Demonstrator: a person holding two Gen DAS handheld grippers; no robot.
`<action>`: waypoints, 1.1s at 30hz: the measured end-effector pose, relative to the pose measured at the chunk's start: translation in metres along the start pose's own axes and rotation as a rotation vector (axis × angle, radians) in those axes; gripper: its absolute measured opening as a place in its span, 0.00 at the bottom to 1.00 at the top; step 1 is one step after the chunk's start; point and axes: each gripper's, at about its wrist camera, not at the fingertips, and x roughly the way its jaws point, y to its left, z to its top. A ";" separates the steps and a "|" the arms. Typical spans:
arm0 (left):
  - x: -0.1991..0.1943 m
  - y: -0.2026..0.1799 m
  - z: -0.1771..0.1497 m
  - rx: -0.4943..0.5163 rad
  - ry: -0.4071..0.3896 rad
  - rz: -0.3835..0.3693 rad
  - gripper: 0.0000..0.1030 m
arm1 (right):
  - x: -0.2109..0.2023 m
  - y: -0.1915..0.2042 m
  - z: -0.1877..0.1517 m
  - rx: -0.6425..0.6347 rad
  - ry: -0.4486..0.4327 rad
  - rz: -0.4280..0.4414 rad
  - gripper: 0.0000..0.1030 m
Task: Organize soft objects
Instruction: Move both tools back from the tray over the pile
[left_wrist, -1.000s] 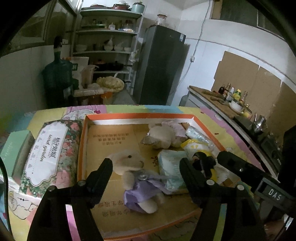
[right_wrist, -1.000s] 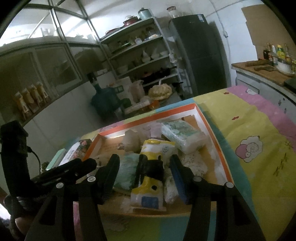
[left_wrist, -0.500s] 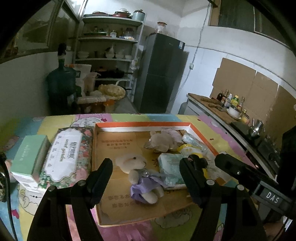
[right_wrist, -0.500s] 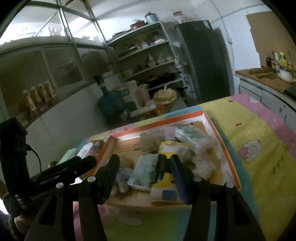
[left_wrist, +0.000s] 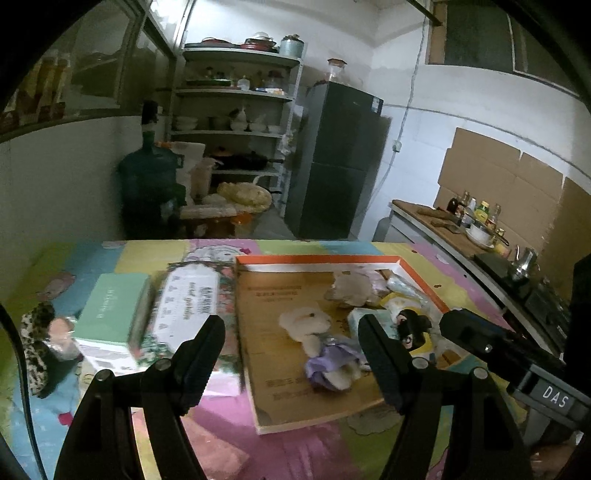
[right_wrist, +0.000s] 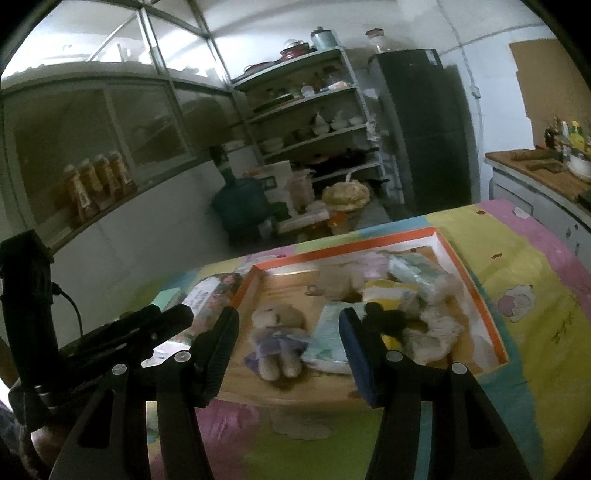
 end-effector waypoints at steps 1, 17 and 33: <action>-0.002 0.003 0.000 -0.001 -0.002 0.004 0.72 | 0.000 0.004 0.000 -0.004 0.001 0.002 0.56; -0.042 0.056 -0.013 -0.031 -0.030 0.099 0.72 | 0.005 0.064 -0.011 -0.072 0.009 0.044 0.56; -0.082 0.126 -0.030 -0.124 -0.060 0.205 0.72 | 0.012 0.121 -0.030 -0.137 0.037 0.094 0.56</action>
